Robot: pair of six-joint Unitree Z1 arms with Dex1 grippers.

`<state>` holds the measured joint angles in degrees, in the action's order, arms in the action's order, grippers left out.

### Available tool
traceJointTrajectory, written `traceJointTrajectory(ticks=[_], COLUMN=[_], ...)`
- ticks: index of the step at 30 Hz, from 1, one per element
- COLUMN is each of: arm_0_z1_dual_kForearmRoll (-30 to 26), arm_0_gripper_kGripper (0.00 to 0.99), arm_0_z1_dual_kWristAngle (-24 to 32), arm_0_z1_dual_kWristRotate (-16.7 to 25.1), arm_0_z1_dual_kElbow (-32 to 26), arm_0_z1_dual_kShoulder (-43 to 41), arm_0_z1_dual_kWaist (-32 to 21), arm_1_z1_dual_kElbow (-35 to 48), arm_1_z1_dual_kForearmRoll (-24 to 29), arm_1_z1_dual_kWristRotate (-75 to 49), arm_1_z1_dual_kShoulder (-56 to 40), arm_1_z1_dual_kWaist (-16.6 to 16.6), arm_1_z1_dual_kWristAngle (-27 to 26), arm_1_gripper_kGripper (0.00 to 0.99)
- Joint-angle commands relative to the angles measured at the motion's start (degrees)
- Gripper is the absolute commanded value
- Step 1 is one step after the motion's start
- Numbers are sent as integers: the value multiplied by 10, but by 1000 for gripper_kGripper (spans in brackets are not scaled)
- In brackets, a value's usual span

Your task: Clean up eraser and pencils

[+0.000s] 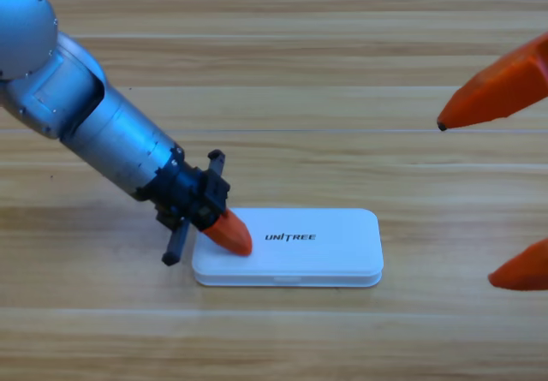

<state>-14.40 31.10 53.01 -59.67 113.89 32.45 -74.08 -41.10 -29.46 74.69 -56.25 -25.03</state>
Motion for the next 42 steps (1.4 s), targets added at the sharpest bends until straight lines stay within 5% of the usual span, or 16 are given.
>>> traceJointTrajectory(ticks=[1, 6, 10, 11, 13, 14, 16, 21, 27, 42], arm_0_z1_dual_kForearmRoll=[19, 19, -47, -65, -103, -119, -150, -243, -338, -365], arm_0_gripper_kGripper=[0, 0, 0, 184, 719, 876, 986, 990, 990, 990], arm_0_z1_dual_kWristAngle=[-23, -33, -35, -35, -36, -38, -39, -41, -46, -173], arm_0_z1_dual_kWristRotate=[-6, -14, -31, -31, -32, -32, -35, -47, -78, -190], arm_0_z1_dual_kElbow=[18, 16, -21, -29, -45, -49, -61, -109, -183, -237], arm_0_z1_dual_kShoulder=[50, 48, 12, -2, -34, -53, -89, -172, -228, -253], arm_0_z1_dual_kWaist=[18, 19, 19, 18, 17, 17, 17, 24, 104, 287], arm_1_z1_dual_kElbow=[18, 18, 18, 18, 18, 18, 19, 19, 18, 19], arm_1_z1_dual_kForearmRoll=[8, 8, 8, 8, 8, 8, 8, 8, 8, 8], arm_1_z1_dual_kWristRotate=[5, 5, 5, 5, 5, 5, 5, 5, 5, 5], arm_1_z1_dual_kShoulder=[-2, -2, -2, -2, -2, -2, -2, -2, -2, 0], arm_1_z1_dual_kWaist=[15, 15, 15, 15, 15, 15, 15, 15, 15, 15], arm_1_z1_dual_kWristAngle=[-12, -13, -14, -14, -14, -14, -14, -14, -15, -15], arm_1_gripper_kGripper=[933, 933, 933, 933, 933, 933, 933, 933, 933, 933])
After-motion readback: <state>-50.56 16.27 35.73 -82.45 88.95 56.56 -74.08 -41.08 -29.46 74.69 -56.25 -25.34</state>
